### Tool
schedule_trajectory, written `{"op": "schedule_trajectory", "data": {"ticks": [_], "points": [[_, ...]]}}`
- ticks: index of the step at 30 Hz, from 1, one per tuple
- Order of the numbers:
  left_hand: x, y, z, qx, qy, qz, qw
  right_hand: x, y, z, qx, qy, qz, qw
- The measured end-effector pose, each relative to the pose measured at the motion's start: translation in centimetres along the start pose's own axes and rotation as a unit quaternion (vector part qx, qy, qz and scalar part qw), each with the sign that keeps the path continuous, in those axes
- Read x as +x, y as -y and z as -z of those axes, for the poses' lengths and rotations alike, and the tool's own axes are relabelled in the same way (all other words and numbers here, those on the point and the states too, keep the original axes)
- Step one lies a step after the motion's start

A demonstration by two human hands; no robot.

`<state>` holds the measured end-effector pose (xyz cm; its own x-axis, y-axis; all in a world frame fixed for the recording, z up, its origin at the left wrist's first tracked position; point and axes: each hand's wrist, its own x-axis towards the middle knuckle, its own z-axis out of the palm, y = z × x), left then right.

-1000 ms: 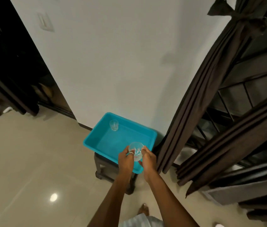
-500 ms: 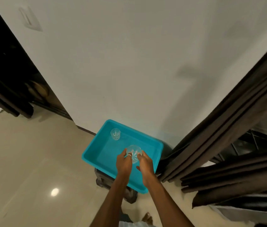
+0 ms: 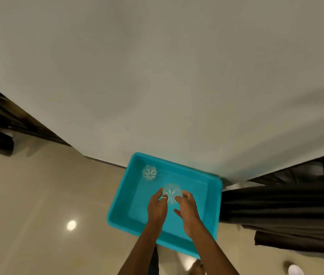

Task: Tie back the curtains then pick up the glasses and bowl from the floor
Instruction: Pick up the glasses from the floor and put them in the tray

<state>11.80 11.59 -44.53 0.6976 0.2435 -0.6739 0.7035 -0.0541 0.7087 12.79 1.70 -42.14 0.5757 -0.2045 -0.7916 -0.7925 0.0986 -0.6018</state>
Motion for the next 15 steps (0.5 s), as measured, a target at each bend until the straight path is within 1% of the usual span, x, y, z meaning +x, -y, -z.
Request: {"op": "schedule_trajectory", "data": {"ticks": [3, 7, 12, 15], "points": [[3.5, 0.3, -0.1, 0.031, 0.027, 0.006, 0.999, 3.2, -0.9, -0.9, 0.026, -0.008, -0.008, 1.000], [7.3, 1.8, -1.2, 0.024, 0.039, 0.034, 0.998, 7.4, -2.2, -1.9, 0.047, -0.008, -0.009, 0.999], [11.7, 3.0, -2.3, 0.003, 0.053, 0.034, 0.998, 11.9, -3.3, -2.4, 0.037, 0.004, -0.002, 0.999], [13.7, 3.8, -2.8, 0.010, 0.067, 0.038, 0.997, 13.9, -3.6, -2.6, 0.037, 0.008, 0.002, 0.999]]}}
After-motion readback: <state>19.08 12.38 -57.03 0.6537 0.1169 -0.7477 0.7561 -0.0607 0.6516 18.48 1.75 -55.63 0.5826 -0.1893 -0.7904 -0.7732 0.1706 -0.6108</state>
